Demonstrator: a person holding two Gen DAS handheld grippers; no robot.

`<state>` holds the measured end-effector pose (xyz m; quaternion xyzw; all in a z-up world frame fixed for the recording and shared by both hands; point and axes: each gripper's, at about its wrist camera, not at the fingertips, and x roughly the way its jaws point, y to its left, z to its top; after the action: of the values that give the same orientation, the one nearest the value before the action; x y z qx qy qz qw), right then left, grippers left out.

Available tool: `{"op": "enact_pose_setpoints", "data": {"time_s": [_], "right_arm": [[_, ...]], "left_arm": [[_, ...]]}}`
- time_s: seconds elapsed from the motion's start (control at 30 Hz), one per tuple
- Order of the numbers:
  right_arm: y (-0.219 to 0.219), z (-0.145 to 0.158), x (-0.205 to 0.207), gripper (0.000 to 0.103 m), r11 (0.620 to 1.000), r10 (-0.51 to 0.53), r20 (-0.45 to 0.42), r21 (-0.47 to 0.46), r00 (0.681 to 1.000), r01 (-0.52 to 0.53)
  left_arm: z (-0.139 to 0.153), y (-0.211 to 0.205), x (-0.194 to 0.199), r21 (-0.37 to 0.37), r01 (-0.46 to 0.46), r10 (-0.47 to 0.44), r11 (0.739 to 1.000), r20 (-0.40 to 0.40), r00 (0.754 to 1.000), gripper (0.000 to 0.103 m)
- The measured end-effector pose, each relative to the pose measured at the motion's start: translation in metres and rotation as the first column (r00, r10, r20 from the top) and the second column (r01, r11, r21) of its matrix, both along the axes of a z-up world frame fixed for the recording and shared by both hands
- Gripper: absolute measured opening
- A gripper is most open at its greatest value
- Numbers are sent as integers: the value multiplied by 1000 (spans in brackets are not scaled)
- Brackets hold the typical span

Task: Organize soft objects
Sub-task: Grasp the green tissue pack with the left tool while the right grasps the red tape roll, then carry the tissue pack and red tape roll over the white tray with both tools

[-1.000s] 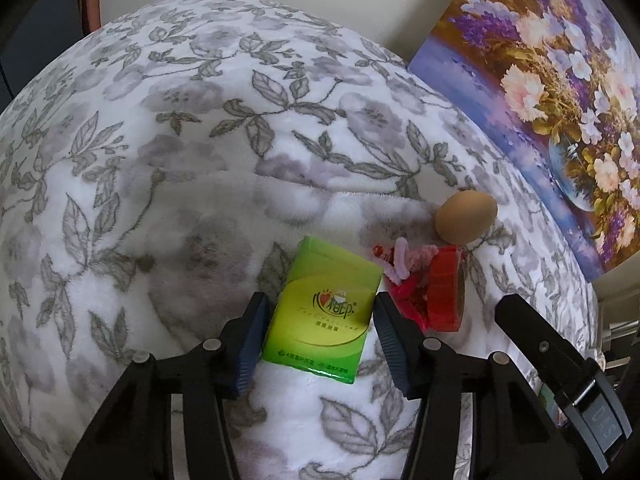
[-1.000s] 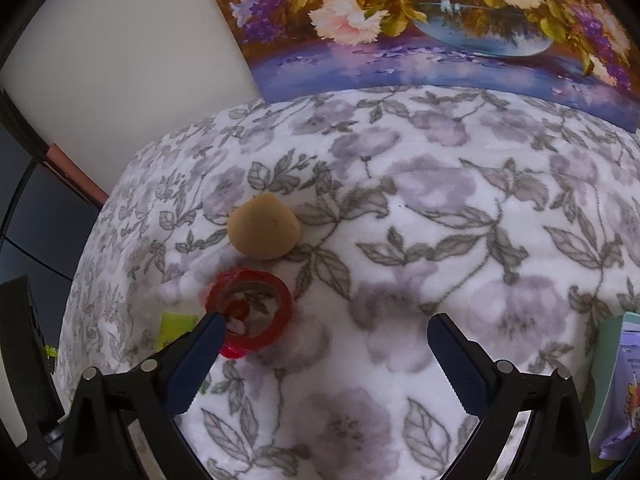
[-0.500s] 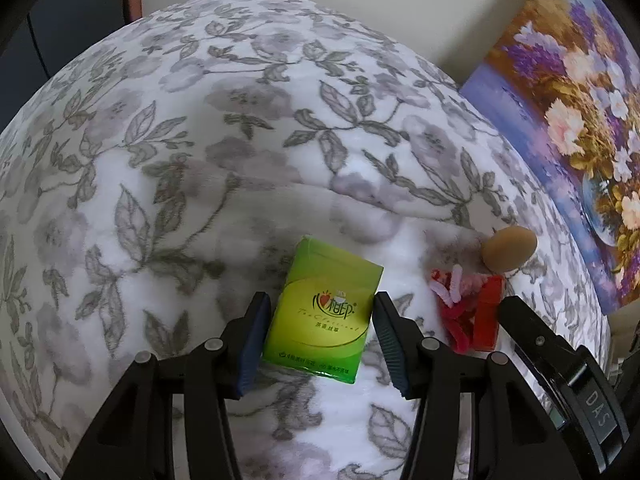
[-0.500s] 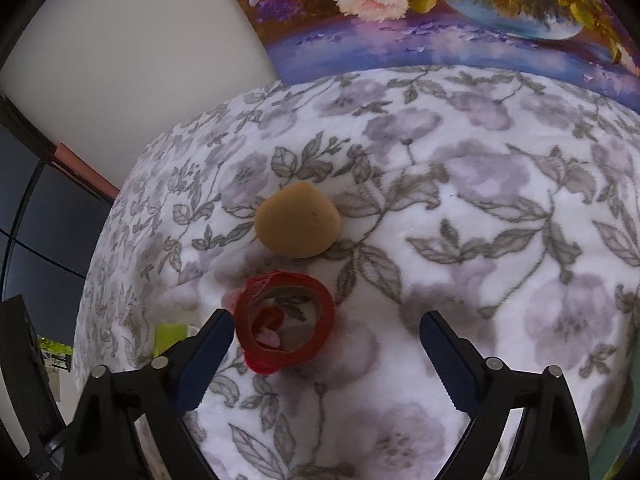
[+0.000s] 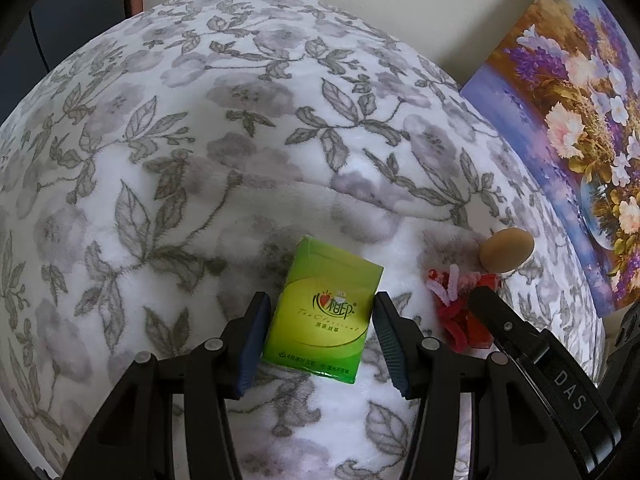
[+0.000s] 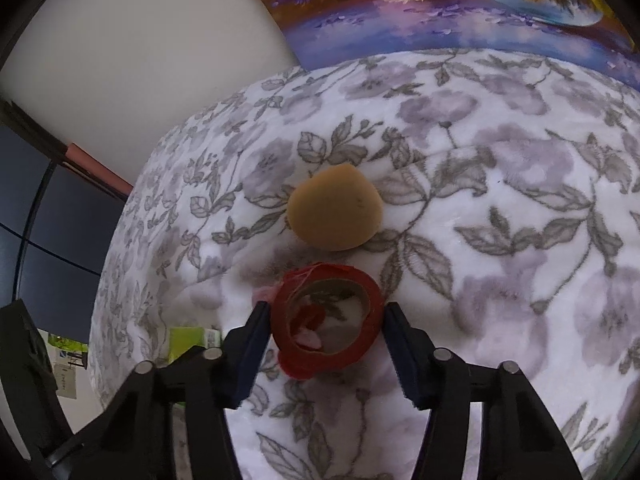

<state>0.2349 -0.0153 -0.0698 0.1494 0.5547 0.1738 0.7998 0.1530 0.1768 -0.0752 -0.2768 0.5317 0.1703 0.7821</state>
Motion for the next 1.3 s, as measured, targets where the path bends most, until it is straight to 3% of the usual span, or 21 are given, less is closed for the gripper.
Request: {"op": "enact_pose_setpoints", "data": {"time_s": [0.33, 0.73, 1.07, 1.3], "right_arm": [[-7, 15, -12, 58, 1000, 5, 40, -26, 999, -4], [-39, 64, -54, 58, 995, -25, 127, -88, 992, 37], [-87, 93, -97, 58, 983, -104, 127, -135, 986, 121], [-130, 103, -133, 58, 960, -192, 108, -185, 975, 210]], "left_arm": [[13, -3, -4, 14, 5, -5, 1000, 9, 1000, 54], [76, -29, -29, 100, 58, -70, 993, 114, 991, 54], [115, -74, -53, 150, 162, -188, 975, 182, 965, 54], [137, -121, -69, 199, 260, -302, 945, 224, 927, 54]]}}
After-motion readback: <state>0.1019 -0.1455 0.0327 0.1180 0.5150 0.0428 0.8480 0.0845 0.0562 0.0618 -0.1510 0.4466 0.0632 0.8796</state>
